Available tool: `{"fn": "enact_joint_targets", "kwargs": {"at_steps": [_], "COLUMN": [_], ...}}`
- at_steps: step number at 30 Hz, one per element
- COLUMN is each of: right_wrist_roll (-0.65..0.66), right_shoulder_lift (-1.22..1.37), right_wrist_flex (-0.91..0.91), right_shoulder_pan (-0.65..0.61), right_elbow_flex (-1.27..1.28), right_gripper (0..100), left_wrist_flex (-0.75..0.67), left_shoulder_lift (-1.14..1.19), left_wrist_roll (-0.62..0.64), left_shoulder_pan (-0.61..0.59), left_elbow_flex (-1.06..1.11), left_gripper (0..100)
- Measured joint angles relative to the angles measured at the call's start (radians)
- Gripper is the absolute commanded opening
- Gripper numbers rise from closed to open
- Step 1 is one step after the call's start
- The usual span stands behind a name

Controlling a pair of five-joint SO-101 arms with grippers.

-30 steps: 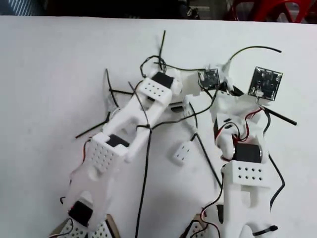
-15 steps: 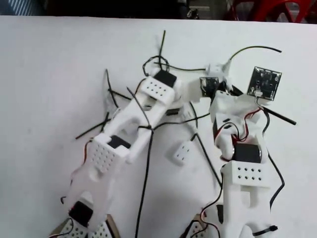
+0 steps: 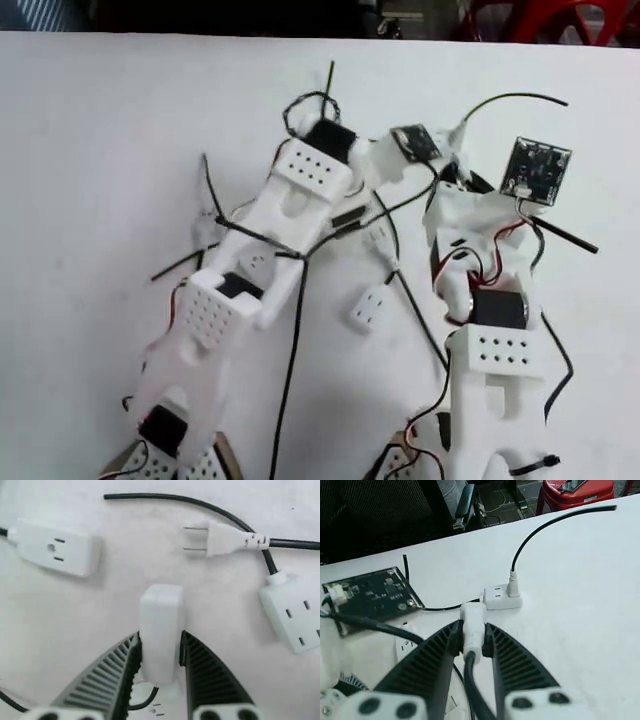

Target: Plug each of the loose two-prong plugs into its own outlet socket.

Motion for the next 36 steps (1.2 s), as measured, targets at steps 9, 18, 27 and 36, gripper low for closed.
{"fn": "enact_joint_targets", "kwargs": {"at_steps": [9,18,27,36], "right_wrist_roll": [0.0,0.0,0.0,0.0], "right_shoulder_lift": [-0.002,-0.002,-0.002,-0.002], "right_wrist_flex": [0.0,0.0,0.0,0.0], "right_shoulder_pan": [-0.002,-0.002,-0.002,-0.003], "right_elbow_flex": [0.0,0.002,0.002,0.002], "right_gripper": [1.8,1.8,1.8,1.8], "left_wrist_flex": [0.003,0.0,-0.27,-0.56], "left_shoulder_lift": [-0.362,-0.776,-0.801,-0.801], "left_wrist_roll": [0.029,0.094,0.149,0.147], "left_shoulder_pan": [-0.031,-0.032,-0.034,-0.072], "left_elbow_flex": [0.29,0.789,1.192,1.415], "left_gripper": [2,2,5,29]}}
